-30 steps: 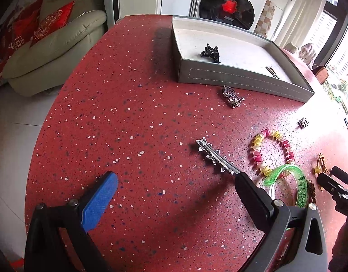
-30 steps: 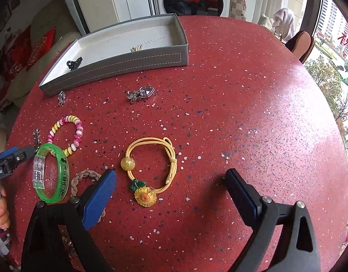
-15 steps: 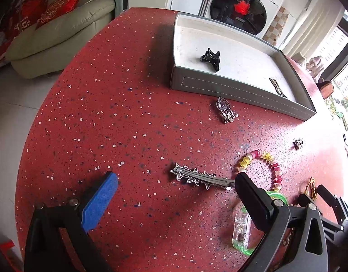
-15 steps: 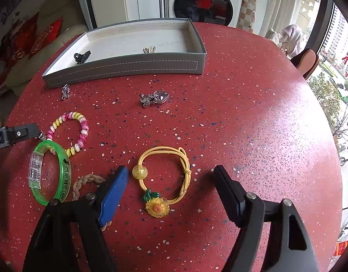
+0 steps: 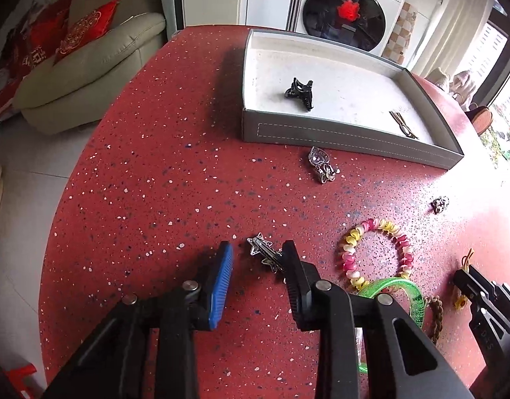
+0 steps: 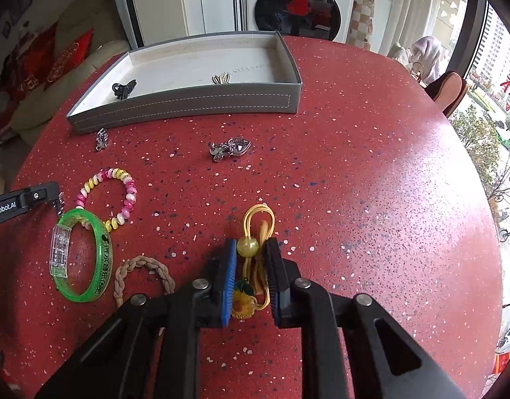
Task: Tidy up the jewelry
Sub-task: 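Grasp the silver spiky clip with the left tool while the right tool grasps the yellow cord bracelet, then carry the silver clip and yellow bracelet over the grey tray with both tools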
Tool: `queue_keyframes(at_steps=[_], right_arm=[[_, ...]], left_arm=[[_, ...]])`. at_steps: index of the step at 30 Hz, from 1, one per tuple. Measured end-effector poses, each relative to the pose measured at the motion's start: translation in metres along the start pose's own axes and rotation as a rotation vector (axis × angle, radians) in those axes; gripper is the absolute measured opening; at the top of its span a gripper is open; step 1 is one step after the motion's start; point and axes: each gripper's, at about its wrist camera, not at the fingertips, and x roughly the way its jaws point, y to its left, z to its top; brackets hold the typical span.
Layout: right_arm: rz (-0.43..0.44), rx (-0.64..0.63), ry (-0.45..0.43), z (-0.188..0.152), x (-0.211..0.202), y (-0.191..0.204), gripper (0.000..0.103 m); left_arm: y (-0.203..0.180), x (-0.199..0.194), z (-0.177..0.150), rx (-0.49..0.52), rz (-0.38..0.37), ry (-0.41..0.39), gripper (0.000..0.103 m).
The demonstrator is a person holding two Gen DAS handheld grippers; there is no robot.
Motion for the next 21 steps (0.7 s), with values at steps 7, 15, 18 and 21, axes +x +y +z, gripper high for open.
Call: queue_keyframes(at_steps=[7,15,18,21], right_arm=[[0.051,0.049,-0.01,-0.003,-0.006,-0.008,0.017],[0.078,0.06,-0.019,-0.002,-0.014,-0.01,0.017],[0.081,0.061,-0.019,-0.001,-0.015,-0.009,0.017],[0.097,0.072,-0.018,0.0,-0.014,-0.01,0.017]], left_arm=[[0.018,-0.007,-0.012,0.045,-0.143,-0.036,0.019],[0.03,-0.018,-0.016,0.065,-0.204,-0.058,0.019],[0.028,-0.025,-0.018,0.08,-0.158,-0.082,0.019],[0.025,-0.032,-0.02,0.077,-0.101,-0.119,0.019]])
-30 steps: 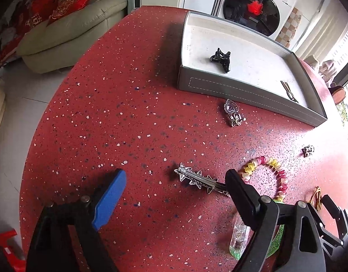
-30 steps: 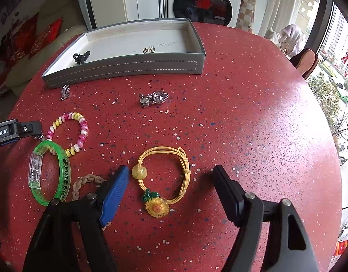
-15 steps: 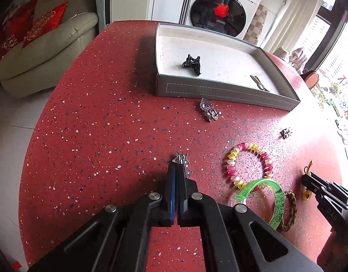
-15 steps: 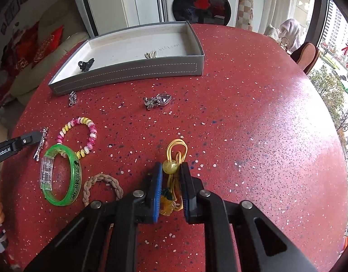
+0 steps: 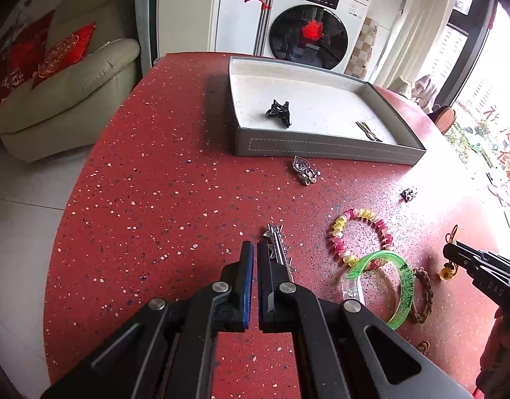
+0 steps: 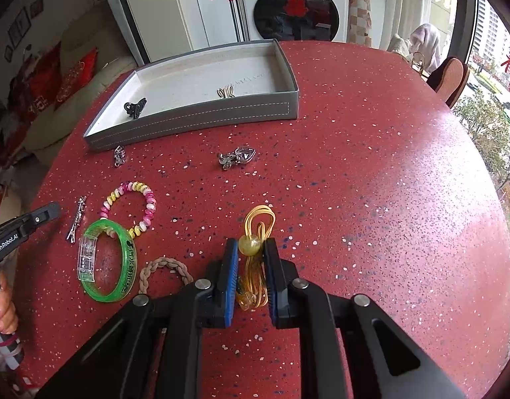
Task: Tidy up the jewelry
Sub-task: 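Carry the silver clip and yellow bracelet over the grey tray with both tools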
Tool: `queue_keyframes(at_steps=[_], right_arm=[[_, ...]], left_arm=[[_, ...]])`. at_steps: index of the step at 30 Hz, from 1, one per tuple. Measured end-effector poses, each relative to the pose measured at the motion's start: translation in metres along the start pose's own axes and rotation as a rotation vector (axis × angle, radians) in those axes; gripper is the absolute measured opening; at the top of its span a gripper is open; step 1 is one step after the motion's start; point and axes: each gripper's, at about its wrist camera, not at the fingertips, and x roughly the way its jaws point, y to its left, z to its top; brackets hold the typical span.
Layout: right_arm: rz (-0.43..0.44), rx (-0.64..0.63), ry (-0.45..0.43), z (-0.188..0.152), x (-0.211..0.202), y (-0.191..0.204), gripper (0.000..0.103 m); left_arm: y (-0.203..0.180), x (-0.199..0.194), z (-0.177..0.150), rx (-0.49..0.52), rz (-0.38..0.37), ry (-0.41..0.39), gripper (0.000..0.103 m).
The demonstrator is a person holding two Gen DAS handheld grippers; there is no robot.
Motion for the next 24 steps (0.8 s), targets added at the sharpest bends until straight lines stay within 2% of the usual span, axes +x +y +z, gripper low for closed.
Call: queue_keyframes(at_steps=[2,4,5,6,8,10,14,16,17,19,20,21,24], right_arm=[[0.011,0.007,-0.001,0.0,-0.001,-0.001,0.017],[0.015,0.01,-0.004,0.0,-0.002,-0.002,0.017],[0.017,0.011,-0.006,0.0,-0.003,-0.002,0.017],[0.019,0.013,-0.008,0.0,-0.004,-0.002,0.017],[0.022,0.017,-0.012,0.0,-0.005,-0.002,0.017],[0.025,0.02,-0.014,0.0,-0.006,-0.001,0.017],[0.034,0.025,-0.018,0.0,-0.008,-0.001,0.017],[0.035,0.025,-0.019,0.0,-0.009,-0.001,0.017],[0.035,0.025,-0.019,0.0,-0.01,0.0,0.017],[0.036,0.023,-0.022,0.0,-0.011,0.001,0.017],[0.037,0.022,-0.022,0.001,-0.011,0.002,0.017],[0.038,0.02,-0.023,0.001,-0.012,0.003,0.017],[0.045,0.02,-0.03,0.003,-0.013,0.005,0.017]], left_arm=[[-0.001,-0.001,0.0,-0.002,0.002,-0.002,0.022],[-0.002,-0.002,-0.001,0.004,0.014,0.001,0.074],[-0.003,-0.002,-0.001,0.009,0.043,0.002,0.103],[-0.005,-0.004,-0.002,0.021,0.065,-0.025,0.103],[-0.01,-0.003,-0.002,0.047,0.081,-0.021,0.103],[-0.011,0.003,-0.001,0.046,0.108,-0.008,0.103],[-0.011,0.022,-0.003,0.034,0.105,0.053,0.103],[-0.014,0.03,-0.005,0.051,0.102,0.085,0.094],[-0.016,0.031,-0.007,0.062,0.113,0.079,0.09],[-0.019,0.028,-0.01,0.085,0.103,0.056,0.076],[-0.021,0.027,-0.01,0.101,0.099,0.046,0.058],[-0.022,0.026,-0.01,0.116,0.092,0.04,0.034],[-0.018,0.024,-0.01,0.106,0.034,0.034,0.033]])
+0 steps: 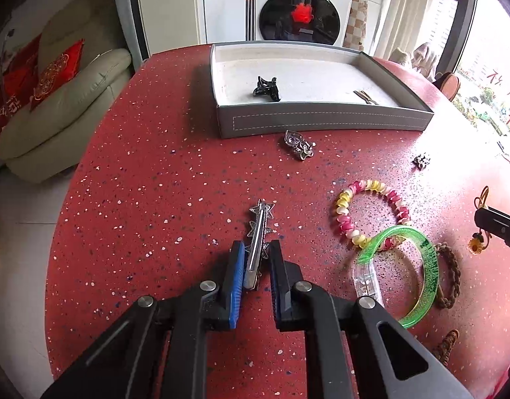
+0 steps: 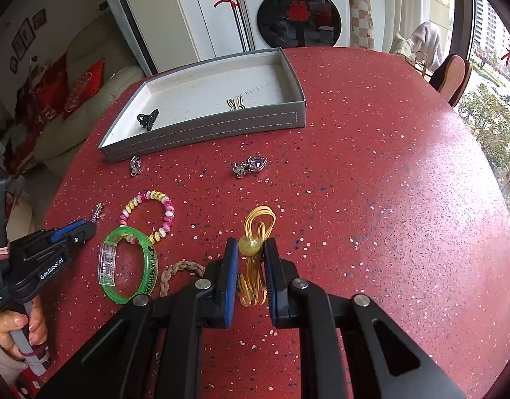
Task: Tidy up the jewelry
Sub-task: 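Carry the silver clip and yellow bracelet over the grey tray with both tools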
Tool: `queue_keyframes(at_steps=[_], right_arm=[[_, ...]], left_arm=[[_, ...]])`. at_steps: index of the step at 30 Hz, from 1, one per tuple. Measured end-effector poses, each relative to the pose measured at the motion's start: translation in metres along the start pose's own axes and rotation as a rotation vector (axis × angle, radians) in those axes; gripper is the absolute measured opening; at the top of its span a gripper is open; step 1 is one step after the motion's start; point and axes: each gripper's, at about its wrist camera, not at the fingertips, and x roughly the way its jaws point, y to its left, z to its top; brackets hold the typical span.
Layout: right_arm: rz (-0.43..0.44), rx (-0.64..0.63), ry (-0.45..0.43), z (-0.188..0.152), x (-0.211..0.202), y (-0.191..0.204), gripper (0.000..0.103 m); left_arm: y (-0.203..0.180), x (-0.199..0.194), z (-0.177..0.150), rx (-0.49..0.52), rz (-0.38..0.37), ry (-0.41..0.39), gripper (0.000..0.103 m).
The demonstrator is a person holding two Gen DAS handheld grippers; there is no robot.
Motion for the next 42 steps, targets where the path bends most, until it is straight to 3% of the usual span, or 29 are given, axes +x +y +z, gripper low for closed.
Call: queue_keyframes(at_steps=[12,24,33,42], right_arm=[[0.052,0.014,-0.045,0.031,-0.01,0.007,0.017],[0.082,0.005,-0.063,0.048,-0.011,0.014,0.017],[0.138,0.037,-0.071,0.097,-0.002,0.012,0.017],[0.113,0.026,-0.05,0.149,0.042,0.013,0.017]], left_arm=[[0.005,-0.03,0.025,-0.014,-0.1,-0.074,0.029],[0.023,-0.045,0.05,-0.049,-0.132,-0.099,0.029],[0.005,-0.049,0.107,0.001,-0.147,-0.161,0.029],[-0.027,-0.003,0.173,0.041,-0.134,-0.174,0.029]])
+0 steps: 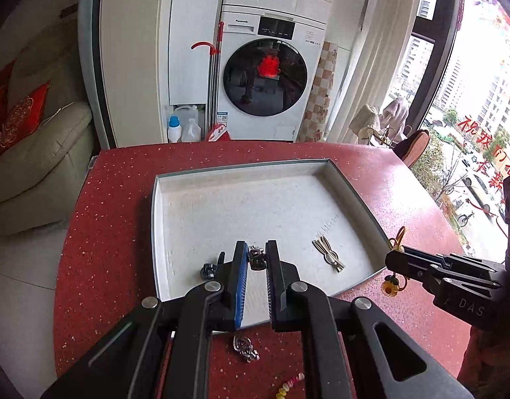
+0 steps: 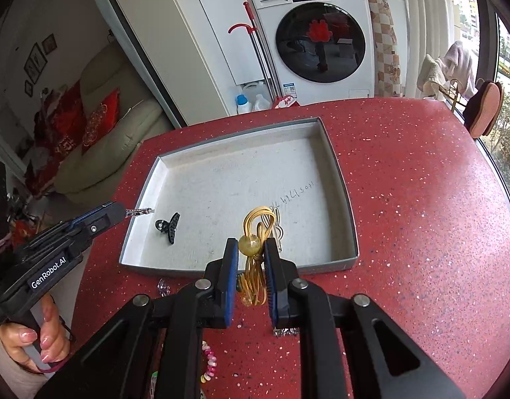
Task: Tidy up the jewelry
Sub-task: 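Carry the silver clip and yellow bracelet over the grey tray with both tools, then open the right tool to drop the bracelet while the left tool releases the silver clip in the tray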
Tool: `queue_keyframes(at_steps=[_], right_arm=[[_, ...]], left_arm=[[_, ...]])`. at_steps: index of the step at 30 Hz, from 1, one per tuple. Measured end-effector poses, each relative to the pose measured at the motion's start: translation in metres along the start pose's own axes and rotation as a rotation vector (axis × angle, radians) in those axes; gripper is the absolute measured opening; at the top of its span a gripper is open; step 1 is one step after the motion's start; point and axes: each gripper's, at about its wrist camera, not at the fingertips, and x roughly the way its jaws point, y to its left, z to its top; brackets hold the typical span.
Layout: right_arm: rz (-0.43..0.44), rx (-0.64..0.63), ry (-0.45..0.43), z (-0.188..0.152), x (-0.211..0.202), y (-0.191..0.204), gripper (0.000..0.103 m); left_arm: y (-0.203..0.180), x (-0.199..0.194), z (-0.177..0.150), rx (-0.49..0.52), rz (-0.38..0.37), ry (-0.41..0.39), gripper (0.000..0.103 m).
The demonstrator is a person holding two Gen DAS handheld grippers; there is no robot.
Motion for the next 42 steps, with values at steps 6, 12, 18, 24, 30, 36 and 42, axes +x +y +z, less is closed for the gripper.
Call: queue_keyframes(at_steps=[6,12,18,24,30,36,42], right_arm=[[-0.036,0.009,0.035,0.015,0.04,-0.009,0.017],[-0.081,-0.006,0.074,0.013,0.07,-0.016,0.017],[-0.09,0.005,0.111,0.003,0.084,-0.019,0.017],[-0.103,-0.006,0.101,0.003,0.084,-0.016,0.02],[-0.064,0.027,0.091,0.004,0.078,-0.016,0.053],[0.011,0.113,0.033,0.009,0.056,-0.026,0.063],[0.03,0.148,-0.02,0.009,0.034,-0.031,0.069]], left_arm=[[-0.009,0.051,0.006,0.021,0.035,0.038,0.029],[-0.016,0.087,-0.005,0.054,0.065,0.087,0.029],[-0.019,0.102,-0.013,0.067,0.067,0.123,0.029],[-0.023,0.109,-0.018,0.093,0.095,0.134,0.029],[-0.023,0.106,-0.019,0.084,0.104,0.147,0.03],[-0.021,0.092,-0.013,0.068,0.112,0.094,0.03],[-0.022,0.07,-0.006,0.058,0.105,0.03,0.03]])
